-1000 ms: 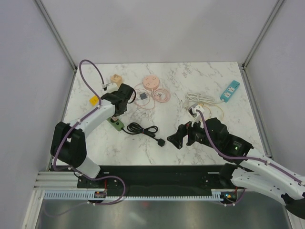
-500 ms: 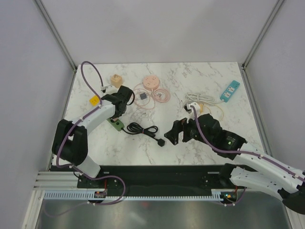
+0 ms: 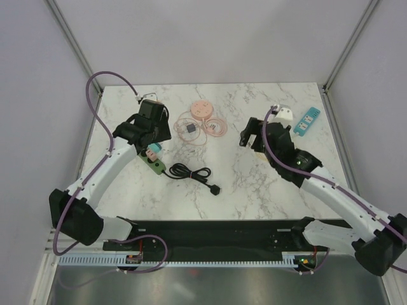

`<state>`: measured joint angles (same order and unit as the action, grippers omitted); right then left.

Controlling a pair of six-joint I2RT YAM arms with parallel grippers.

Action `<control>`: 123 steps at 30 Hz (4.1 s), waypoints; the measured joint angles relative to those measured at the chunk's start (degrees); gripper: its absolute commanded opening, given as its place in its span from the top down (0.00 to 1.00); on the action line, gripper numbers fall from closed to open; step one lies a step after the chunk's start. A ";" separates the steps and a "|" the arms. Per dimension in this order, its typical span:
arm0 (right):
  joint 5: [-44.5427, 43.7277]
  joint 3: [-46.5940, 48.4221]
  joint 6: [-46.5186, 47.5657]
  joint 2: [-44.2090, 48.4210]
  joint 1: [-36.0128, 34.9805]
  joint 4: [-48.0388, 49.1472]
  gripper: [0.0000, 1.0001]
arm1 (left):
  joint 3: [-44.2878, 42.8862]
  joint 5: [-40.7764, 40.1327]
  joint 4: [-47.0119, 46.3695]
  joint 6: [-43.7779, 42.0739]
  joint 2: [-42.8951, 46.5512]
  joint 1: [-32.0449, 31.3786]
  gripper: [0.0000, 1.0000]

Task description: Insert the plug

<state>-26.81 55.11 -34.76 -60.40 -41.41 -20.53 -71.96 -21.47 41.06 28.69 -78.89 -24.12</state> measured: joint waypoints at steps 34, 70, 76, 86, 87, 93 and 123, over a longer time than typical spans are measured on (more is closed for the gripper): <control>20.85 12.79 11.91 -38.47 37.27 -0.52 0.19 | 21.35 19.61 -17.62 -14.88 24.06 -0.11 0.00; 24.22 -3.87 24.76 -37.16 29.99 19.32 0.28 | 21.35 21.53 -17.64 -14.82 22.56 -0.11 0.00; 22.88 -2.43 25.31 -37.31 29.83 17.86 0.26 | 21.35 21.38 -17.64 -14.82 22.56 -0.11 0.00; 23.37 -1.38 25.03 -35.32 29.77 14.40 0.27 | 21.35 21.35 -17.64 -14.80 22.21 -0.11 0.00; 23.21 -0.74 24.94 -34.40 29.77 13.66 0.30 | 21.35 21.35 -17.64 -14.80 22.21 -0.11 0.00; 20.83 1.73 25.24 -32.15 29.88 12.61 0.34 | 21.35 21.38 -17.64 -14.80 22.16 -0.11 0.00; 19.04 5.66 26.43 -41.00 29.68 5.42 0.84 | 21.31 25.92 -17.66 -12.26 20.87 -0.07 0.14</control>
<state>-7.77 60.77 -8.34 -101.41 -11.73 -15.11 -50.65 4.45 23.40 16.43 -58.02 -24.18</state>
